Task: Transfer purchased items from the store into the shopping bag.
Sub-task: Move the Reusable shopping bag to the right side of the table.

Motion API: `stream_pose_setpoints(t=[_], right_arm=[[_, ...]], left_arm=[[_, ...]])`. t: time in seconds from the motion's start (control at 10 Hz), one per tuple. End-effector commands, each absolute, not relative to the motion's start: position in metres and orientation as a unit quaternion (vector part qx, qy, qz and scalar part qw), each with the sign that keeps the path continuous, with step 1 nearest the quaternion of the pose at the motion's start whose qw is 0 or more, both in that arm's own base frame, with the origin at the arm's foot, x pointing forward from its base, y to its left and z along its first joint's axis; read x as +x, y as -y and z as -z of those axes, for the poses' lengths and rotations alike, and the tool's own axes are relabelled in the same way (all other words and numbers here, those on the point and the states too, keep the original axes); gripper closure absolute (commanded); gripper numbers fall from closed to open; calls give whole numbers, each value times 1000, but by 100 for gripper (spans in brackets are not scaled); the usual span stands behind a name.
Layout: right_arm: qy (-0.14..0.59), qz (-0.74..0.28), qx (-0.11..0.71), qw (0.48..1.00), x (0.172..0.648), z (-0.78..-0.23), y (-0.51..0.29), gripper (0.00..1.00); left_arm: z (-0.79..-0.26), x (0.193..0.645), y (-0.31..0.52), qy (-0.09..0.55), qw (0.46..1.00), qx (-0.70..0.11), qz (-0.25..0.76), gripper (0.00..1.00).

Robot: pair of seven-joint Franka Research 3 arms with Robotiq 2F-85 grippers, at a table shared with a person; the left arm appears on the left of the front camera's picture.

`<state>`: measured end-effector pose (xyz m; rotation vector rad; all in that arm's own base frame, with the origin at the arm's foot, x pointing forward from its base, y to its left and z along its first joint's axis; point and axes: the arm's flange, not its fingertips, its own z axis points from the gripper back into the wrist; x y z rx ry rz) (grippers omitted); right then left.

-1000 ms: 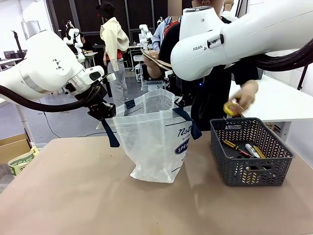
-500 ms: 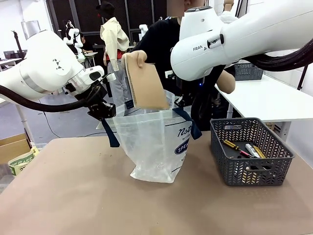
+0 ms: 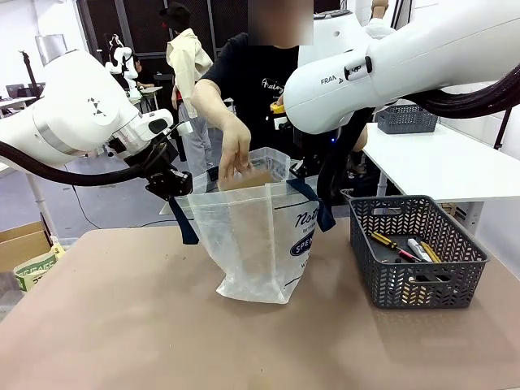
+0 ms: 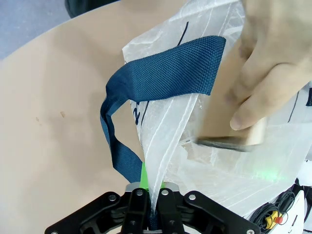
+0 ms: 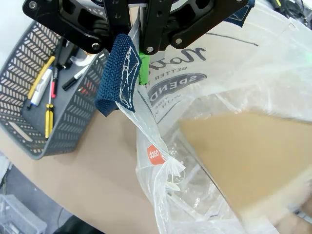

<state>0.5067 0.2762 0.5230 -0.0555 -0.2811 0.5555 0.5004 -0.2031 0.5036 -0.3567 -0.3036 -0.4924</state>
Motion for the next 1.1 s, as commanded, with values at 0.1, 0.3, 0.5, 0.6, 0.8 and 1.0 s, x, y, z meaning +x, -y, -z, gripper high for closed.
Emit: stream_pose_setpoints(t=[0.1,0.3,0.5,0.6,0.8,1.0], right_arm=[[138,-272,-28,952,507,-522,-275,100],[138,-272,-28,952,507,-522,-275,100],[138,-272,-28,952,507,-522,-275,100],[138,-272,-28,952,507,-522,-275,100],[138,-272,-28,952,507,-522,-275,100],[138,-272,-28,952,507,-522,-275,100]], left_arm=[[-505,501,201,150,943,-175,240,100],[-505,501,201,150,943,-175,240,100],[-505,501,201,150,943,-175,240,100],[-505,501,201,150,943,-175,240,100],[-505,501,201,150,943,-175,240,100],[-505,501,201,150,943,-175,240,100]])
